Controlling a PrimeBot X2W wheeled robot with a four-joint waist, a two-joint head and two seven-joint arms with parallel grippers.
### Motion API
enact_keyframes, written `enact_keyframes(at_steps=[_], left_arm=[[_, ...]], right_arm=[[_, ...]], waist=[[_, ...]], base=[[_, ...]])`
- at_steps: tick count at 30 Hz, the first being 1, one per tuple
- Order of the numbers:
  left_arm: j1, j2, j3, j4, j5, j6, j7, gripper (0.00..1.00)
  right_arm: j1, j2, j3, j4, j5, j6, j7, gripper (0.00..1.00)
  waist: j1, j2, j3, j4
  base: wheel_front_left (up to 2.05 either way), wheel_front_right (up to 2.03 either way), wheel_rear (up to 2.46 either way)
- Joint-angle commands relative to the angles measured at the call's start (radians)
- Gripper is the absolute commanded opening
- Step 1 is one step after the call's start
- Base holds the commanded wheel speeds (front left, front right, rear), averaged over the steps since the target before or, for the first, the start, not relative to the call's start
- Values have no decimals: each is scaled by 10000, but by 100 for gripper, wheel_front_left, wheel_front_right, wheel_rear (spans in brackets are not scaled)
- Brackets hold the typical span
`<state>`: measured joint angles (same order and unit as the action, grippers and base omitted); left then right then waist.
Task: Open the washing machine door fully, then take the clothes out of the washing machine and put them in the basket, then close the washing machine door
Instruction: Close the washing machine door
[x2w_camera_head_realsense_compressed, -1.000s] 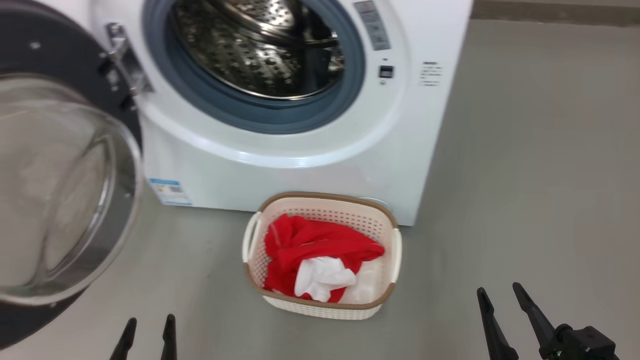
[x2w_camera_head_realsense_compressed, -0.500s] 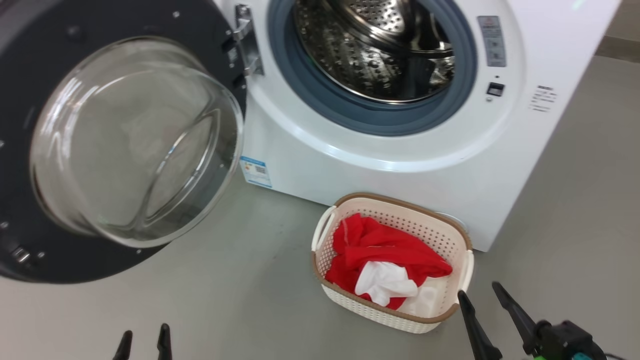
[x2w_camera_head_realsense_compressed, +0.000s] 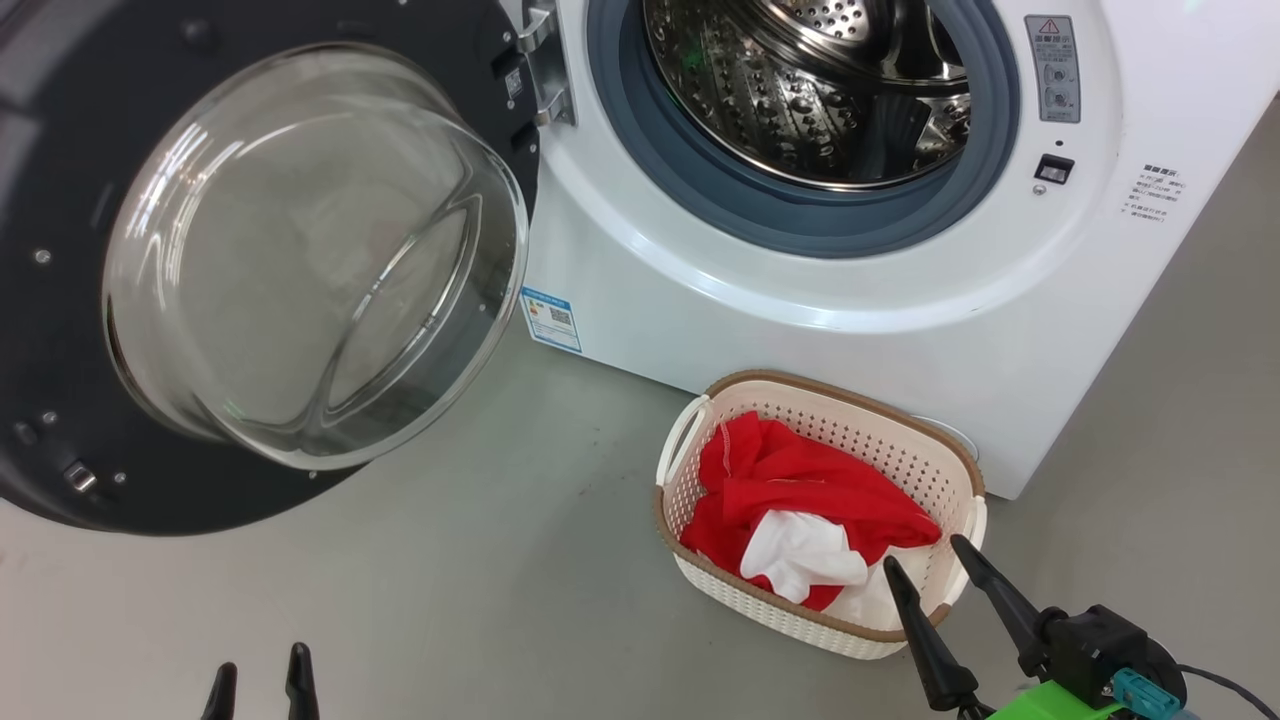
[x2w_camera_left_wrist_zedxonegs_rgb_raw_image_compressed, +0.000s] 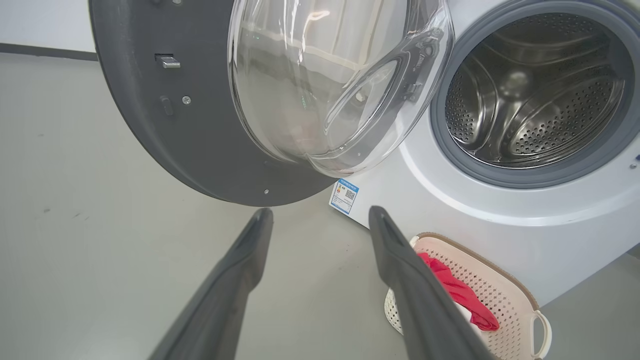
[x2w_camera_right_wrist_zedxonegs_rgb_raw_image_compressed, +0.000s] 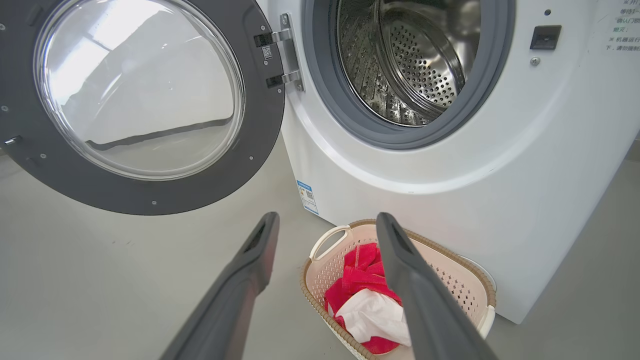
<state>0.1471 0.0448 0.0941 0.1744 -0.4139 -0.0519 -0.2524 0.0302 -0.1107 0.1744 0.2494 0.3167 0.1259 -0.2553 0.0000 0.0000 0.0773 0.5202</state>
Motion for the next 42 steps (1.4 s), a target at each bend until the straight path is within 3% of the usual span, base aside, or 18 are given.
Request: enact_keyframes(at_steps=[1,2,3,5,9,16,19,23,27,32,37,42], left_arm=[[-70,55,355,-294,-120,72,-93,100],[-75,55,363,-288,-204,68,-93,100],[-94,55,375,-268,-327,53,-93,91],[-186,55,395,-314,-414,-47,-93,0],[-598,55,828,-780,-152,-315,-93,0],[-1926,132,2519,-2540,1015,-688,-93,0],[-2769,663,3113,-3181,1344,-764,-93,0],[-4049,1851,3435,-3194,1011,-782,-94,0],[-5336,3259,3537,-2459,248,-785,-94,0],[-6752,4477,3503,-851,-1102,-786,-94,0],[-7956,5487,2845,2203,-3144,-787,96,0],[-9048,6305,1893,4746,-5022,-787,1481,0]], right_arm=[[-356,-95,227,-194,92,48,-65,100],[-333,-81,206,-196,100,48,-65,100],[-303,-61,177,-205,104,48,-65,100],[-224,-15,126,-228,102,48,-65,100],[-41,100,-19,-301,88,48,-65,100],[201,281,-302,-421,49,48,-65,100],[296,350,-382,-470,45,48,-65,100],[406,423,-459,-534,29,48,-65,100],[498,481,-603,-617,-2,48,-65,100],[666,523,-808,-725,-63,48,-65,100],[831,551,-967,-822,-113,48,-65,100],[942,568,-1106,-921,-163,48,-65,100]], waist=[[0,0,-32,-13],[0,0,-56,-23],[0,0,-76,-32],[0,0,-123,-54],[0,0,-205,-102],[0,0,-316,-174],[0,0,-374,-208],[0,0,-408,-249],[0,0,-405,-304],[0,0,-393,-356],[0,0,-335,-393],[0,0,-227,-428]], base=[[0,0,0],[0,0,0],[0,0,0],[0,0,0],[0,0,0],[0,0,0],[0,0,0],[0,0,0],[0,0,0],[0,0,0],[0,0,0],[0,0,0]])
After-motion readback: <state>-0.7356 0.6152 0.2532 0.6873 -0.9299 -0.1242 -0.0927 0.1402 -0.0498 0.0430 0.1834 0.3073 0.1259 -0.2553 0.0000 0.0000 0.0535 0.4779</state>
